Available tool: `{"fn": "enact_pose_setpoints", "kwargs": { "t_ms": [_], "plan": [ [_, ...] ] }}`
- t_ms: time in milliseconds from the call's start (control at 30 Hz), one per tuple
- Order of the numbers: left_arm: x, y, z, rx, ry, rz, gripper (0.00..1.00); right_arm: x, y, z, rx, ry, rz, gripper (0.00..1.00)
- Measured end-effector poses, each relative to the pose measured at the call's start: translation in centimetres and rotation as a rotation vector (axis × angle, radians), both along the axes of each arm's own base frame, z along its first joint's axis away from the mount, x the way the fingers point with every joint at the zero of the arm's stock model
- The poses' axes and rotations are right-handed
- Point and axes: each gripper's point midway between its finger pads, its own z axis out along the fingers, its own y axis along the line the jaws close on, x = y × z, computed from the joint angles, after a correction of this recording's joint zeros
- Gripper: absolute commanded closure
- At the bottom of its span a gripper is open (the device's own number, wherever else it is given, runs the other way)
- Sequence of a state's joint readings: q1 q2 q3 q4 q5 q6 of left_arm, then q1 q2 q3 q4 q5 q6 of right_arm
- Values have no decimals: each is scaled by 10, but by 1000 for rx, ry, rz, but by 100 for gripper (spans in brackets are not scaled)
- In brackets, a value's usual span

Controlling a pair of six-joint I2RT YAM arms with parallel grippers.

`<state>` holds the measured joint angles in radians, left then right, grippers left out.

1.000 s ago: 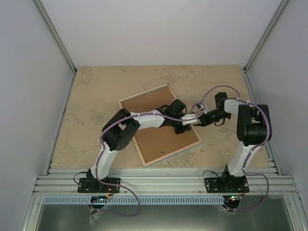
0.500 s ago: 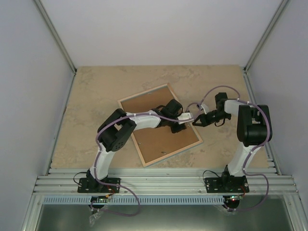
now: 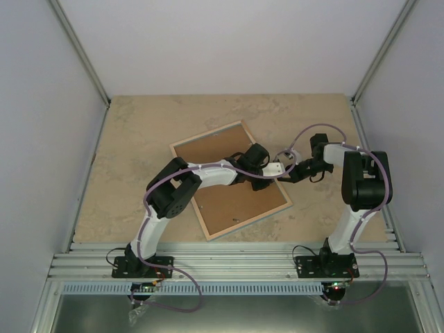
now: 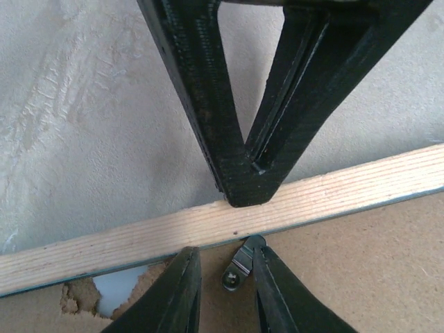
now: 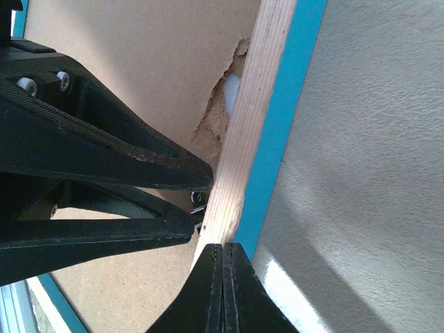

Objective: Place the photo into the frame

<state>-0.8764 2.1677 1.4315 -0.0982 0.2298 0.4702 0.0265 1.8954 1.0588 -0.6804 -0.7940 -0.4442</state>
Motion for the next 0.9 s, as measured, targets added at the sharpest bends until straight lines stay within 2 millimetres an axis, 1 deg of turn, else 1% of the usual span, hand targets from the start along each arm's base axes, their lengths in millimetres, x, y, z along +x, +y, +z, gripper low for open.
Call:
{"fn": "enact_pose_setpoints", "kwargs": {
  "t_ms": [167,433,500,667,733,900],
  "plan": [
    [0,0,0,0,-19,-25,67,0,0,0,1,-2,1,99],
    [0,-1,1,14,-4,-52,66,0,0,0,5,-3,-1,99],
    [0,0,0,16,0,-59,68,0,0,0,6,-3,-1,99],
    [-3,0,-1,13,20,-61,79,0,0,0,7,-3,-1,99],
    [-3,0,-2,9,37,-43,83,0,0,0,7,-3,-1,99],
    [-3,-2,-3,-2,84,23,89,0,0,0,6,-5,1,99]
  ]
}}
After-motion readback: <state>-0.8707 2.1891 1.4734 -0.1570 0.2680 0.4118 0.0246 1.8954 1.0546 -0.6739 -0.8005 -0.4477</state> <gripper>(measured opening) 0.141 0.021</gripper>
